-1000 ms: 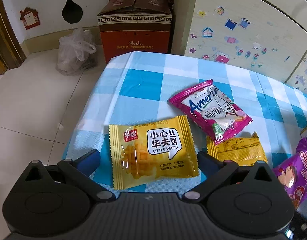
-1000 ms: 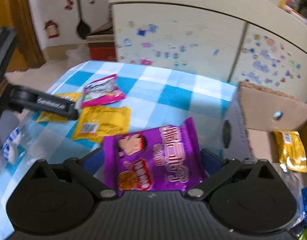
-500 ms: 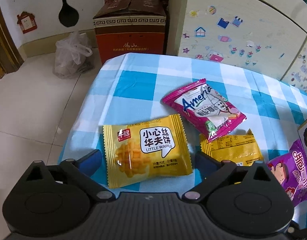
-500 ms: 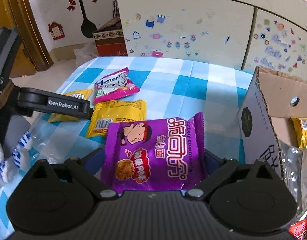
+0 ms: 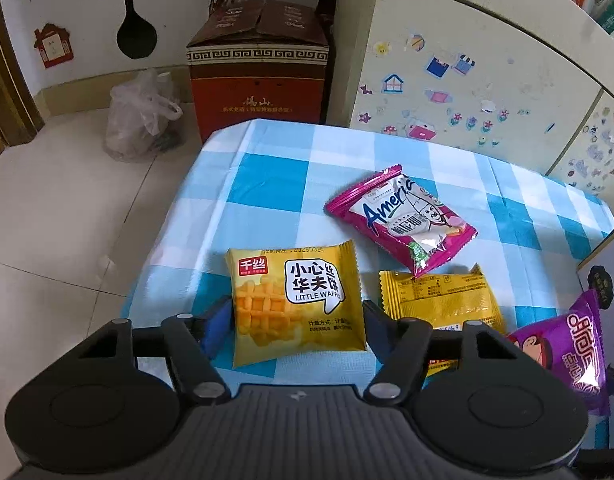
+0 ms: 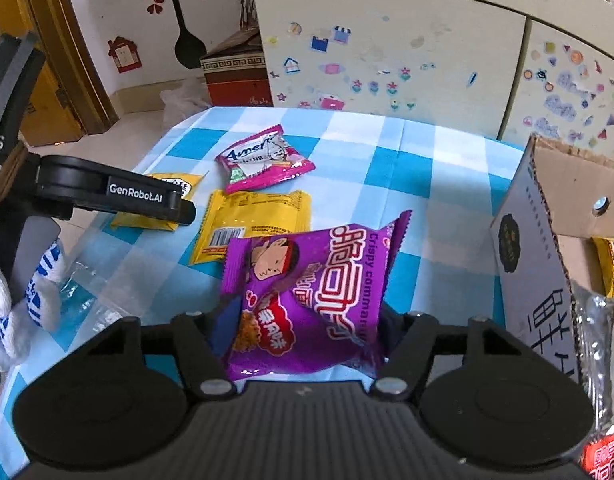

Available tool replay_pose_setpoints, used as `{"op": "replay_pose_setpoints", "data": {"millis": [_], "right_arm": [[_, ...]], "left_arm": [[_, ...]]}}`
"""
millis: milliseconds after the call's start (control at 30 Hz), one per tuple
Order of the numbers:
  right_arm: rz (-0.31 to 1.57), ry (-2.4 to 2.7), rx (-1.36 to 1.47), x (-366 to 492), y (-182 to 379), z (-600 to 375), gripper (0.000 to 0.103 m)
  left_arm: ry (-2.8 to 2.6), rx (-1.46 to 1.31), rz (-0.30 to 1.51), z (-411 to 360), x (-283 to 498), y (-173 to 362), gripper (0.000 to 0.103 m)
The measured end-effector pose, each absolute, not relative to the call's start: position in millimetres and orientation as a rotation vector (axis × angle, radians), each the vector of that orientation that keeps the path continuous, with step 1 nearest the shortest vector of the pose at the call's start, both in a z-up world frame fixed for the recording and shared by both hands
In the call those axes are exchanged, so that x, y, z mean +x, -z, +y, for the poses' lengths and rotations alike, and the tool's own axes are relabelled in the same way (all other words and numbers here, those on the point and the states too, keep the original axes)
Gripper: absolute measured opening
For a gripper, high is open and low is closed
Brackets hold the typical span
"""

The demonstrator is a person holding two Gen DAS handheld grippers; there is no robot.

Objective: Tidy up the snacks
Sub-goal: 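Grasp the purple crispy bag with the right gripper while the left grasps the Little Waffle bag, then lift the purple and Little Waffle bags toward the cardboard box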

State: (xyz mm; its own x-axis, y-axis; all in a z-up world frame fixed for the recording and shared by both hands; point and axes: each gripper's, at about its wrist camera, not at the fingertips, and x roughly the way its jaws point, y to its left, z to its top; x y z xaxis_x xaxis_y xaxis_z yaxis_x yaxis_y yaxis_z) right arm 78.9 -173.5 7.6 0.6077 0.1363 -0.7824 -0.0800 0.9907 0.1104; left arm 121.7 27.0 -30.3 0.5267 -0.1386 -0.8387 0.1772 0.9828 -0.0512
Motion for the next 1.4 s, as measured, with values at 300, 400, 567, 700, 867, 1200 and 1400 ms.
{"op": "replay_pose_setpoints", "data": {"millis": [300, 400, 567, 700, 867, 1200, 1400], "right_arm": [[0.864, -0.125, 0.085, 72.4, -29.6, -174.5, 0.066], [0.844, -0.13, 0.083, 68.6, -39.3, -173.0, 0.066], [0.815, -0.141, 0.085, 61.7, -53.3, -170.5, 0.066], [0.792, -0.145, 0.075, 56.7, -63.8, -169.5, 0.066], [0.772, -0.132, 0.093, 51.9, -79.1, -178.0, 0.066], [0.7, -0.125, 0.097, 27.7, -121.3, -204.9, 0.066], [0.664, -0.093, 0.149, 16.7, -133.1, -227.4, 0.066]], "left_arm": [[0.177, 0.029, 0.973, 32.0, 111.6, 5.3, 0.072], [0.18, 0.039, 0.956, 29.7, 107.0, -5.1, 0.072], [0.183, 0.044, 0.943, 26.9, 100.1, -16.8, 0.072], [0.177, 0.052, 0.929, 24.8, 95.3, -25.4, 0.072], [0.171, 0.062, 0.896, 21.1, 88.8, -37.5, 0.072], [0.188, 0.056, 0.846, 7.9, 76.6, -59.0, 0.072], [0.223, 0.049, 0.825, -5.6, 69.4, -68.8, 0.072]]}}
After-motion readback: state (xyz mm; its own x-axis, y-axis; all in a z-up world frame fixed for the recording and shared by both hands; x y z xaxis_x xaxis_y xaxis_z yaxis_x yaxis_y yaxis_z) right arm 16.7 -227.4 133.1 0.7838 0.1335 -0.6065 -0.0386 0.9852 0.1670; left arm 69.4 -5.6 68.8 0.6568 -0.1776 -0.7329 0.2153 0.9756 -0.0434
